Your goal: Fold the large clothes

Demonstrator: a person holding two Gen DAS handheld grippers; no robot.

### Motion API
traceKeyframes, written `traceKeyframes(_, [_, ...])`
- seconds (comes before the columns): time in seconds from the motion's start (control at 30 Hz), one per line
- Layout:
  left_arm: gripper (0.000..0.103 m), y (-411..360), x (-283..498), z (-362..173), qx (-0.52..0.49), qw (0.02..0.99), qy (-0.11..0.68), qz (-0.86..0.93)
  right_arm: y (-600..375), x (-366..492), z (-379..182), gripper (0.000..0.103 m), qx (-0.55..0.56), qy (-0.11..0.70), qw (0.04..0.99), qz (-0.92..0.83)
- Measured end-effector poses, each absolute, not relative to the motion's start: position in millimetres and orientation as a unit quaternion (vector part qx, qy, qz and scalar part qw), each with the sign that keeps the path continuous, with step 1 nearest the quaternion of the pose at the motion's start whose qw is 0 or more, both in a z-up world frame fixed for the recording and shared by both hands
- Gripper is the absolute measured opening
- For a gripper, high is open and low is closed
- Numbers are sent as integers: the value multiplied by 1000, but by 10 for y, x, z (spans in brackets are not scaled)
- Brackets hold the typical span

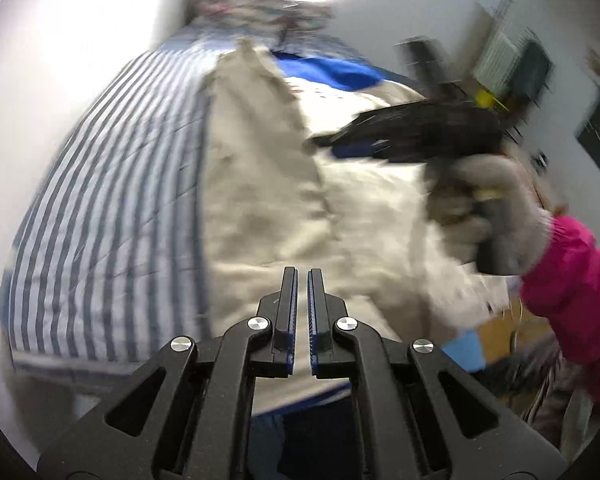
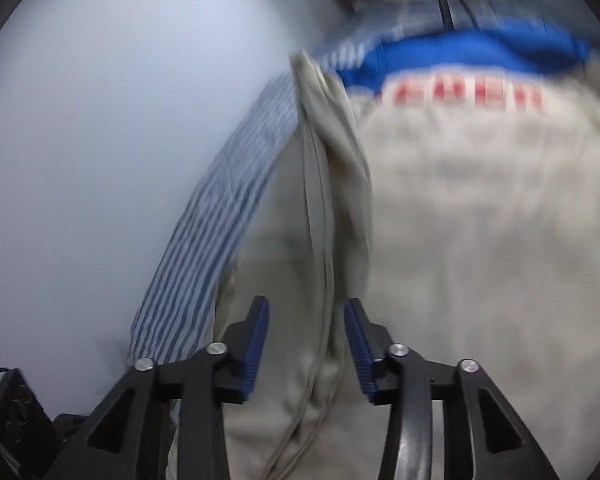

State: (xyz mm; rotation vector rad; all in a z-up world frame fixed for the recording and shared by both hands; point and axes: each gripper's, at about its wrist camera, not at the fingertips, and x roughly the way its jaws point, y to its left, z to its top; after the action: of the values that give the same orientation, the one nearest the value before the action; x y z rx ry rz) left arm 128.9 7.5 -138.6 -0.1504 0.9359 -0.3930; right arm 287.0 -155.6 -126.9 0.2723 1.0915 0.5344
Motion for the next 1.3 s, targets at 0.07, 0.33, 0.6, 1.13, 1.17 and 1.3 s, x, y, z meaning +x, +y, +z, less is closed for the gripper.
traceKeyframes(0.07, [2, 152, 1406, -1474, -89, 865, 463, -170, -1528, 3103, -1079, 59, 114, 493, 827, 243])
traceKeyframes(0.33, [2, -83, 1537, -1562, -57, 856, 478, -190, -1210, 4079, -885, 71, 56, 468, 856, 212])
traceKeyframes(0.6, [2, -252, 1534, -1793, -31, 836, 509, -205, -1012, 4677, -1236, 12, 12, 518, 835, 188])
traceKeyframes(1.13, [2, -268, 1450, -2055, 6, 816, 536, -216, -1784, 4683, -1881, 22, 107, 530, 828, 146])
traceKeyframes(1.17, [2, -259, 1440, -2051, 0, 816, 536, -217, -1819, 4631, -1766, 25, 101, 522, 835, 143])
traceKeyframes(1.3, [2, -134, 1354, -1889, -31, 824, 514, -237, -2024, 4295, -1302, 28, 95, 491, 853, 150])
